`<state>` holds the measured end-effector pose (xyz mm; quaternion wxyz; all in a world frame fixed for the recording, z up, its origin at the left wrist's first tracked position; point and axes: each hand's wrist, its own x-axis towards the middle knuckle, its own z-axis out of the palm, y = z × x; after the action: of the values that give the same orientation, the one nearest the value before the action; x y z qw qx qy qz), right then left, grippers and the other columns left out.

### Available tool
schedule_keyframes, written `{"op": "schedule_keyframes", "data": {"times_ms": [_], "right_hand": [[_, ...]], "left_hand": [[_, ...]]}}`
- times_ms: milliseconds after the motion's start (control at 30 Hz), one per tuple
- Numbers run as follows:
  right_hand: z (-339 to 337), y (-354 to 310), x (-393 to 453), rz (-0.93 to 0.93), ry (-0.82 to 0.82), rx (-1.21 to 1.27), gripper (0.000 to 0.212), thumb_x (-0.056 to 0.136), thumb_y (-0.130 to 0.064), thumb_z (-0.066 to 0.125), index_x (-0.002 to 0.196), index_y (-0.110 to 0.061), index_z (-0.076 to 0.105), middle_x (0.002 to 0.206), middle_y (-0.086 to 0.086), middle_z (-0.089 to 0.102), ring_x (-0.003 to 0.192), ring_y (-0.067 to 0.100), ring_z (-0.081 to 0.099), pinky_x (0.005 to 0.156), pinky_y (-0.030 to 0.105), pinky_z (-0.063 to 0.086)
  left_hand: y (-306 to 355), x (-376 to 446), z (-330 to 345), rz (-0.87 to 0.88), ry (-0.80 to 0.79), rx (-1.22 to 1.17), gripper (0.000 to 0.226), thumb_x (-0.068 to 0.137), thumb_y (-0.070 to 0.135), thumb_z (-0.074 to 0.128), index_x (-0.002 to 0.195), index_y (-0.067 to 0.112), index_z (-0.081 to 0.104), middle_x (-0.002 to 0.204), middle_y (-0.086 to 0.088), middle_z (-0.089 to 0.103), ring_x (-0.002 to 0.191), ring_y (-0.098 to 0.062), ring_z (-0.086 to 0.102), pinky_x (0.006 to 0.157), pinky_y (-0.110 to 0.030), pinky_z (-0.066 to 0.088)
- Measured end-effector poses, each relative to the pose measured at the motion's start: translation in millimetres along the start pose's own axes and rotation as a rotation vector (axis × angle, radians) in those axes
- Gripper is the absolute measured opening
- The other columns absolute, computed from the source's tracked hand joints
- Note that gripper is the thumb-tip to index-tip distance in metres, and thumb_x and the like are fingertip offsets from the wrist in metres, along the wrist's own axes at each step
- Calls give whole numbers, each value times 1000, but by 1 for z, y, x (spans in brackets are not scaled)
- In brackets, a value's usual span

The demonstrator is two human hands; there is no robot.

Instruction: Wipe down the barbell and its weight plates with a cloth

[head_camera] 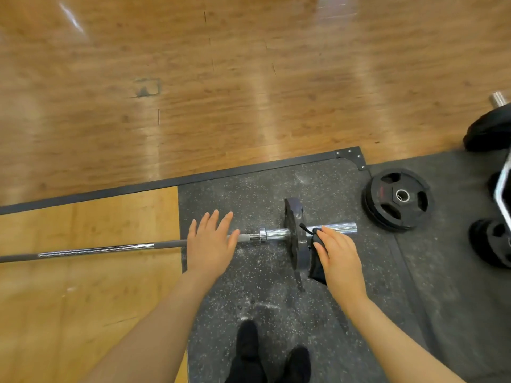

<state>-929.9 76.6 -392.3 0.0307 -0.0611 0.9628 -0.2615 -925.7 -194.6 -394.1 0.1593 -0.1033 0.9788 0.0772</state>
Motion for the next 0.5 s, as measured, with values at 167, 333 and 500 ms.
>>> {"op": "schedule_keyframes", "data": {"times_ms": [167, 333, 500], "right_hand": [[38, -2, 10, -42, 24, -21, 30, 89, -9, 68, 118, -2, 66, 121, 11, 65, 114, 30, 58, 102, 35, 41], [83, -1, 23, -115, 45, -52, 32, 84, -8, 73, 114, 0, 68, 116, 12, 67, 108, 31, 62, 99, 37, 44], [147, 13, 32, -298, -22, -151, 38, 71, -6, 84, 106, 3, 71, 105, 15, 71, 96, 32, 68, 86, 43, 57]], "left_hand": [[-9, 25, 42, 51, -39, 6, 53, 102, 50, 23, 152, 33, 24, 160, -1, 24, 148, -21, 15, 121, -44, 8], [-21, 43, 87, 76, -88, 4, 52, 102, 48, 23, 151, 33, 26, 159, -1, 25, 148, -21, 17, 120, -43, 7], [-37, 64, 134, 57, -94, -32, 52, 102, 48, 26, 151, 32, 26, 159, -1, 26, 147, -21, 19, 120, -40, 13]]}}
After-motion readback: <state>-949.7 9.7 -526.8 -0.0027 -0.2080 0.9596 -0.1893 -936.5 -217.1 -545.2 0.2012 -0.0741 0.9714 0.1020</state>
